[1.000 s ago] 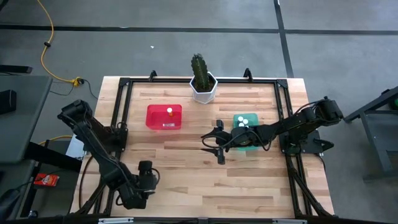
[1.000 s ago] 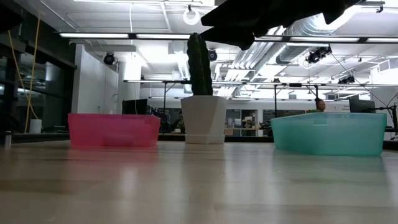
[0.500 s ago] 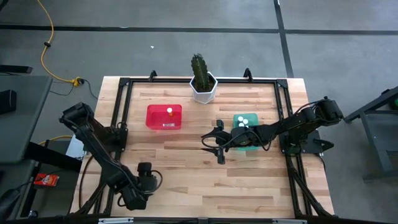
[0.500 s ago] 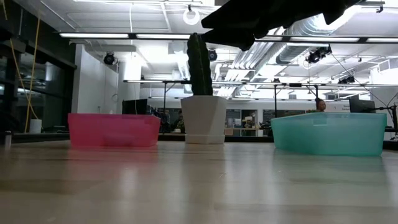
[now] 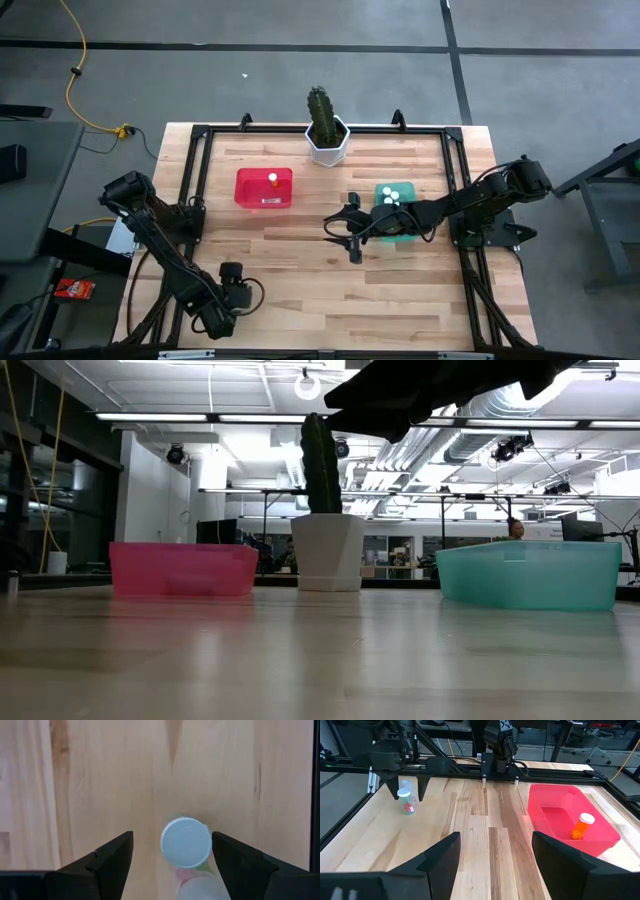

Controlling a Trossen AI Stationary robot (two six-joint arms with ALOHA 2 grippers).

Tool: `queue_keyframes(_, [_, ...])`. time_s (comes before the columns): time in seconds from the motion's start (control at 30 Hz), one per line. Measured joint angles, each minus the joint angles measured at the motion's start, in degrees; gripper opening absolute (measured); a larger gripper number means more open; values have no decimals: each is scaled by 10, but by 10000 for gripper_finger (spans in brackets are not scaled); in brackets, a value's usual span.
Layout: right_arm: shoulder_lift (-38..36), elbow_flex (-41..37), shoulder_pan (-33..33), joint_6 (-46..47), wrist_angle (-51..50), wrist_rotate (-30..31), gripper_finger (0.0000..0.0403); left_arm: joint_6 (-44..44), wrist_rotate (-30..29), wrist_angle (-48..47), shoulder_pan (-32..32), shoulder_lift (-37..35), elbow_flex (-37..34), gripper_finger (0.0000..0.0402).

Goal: Pick and place medicine bottles into bin by pill shape (circle, oval)
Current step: Put the green capsule bottle into the green bin

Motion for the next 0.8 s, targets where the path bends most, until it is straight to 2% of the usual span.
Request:
queue_keyframes(0.33, [0, 0, 0, 0, -1, 1, 240, 25, -17, 2, 0, -6, 0, 218])
queue_keyframes(0.57, [0, 0, 0, 0, -2, 1, 240, 36, -9, 1, 0, -6, 2, 167])
queue_keyframes(0.8, [0, 0, 0, 0, -2, 1, 240, 77, -8, 2, 0, -6, 36, 115])
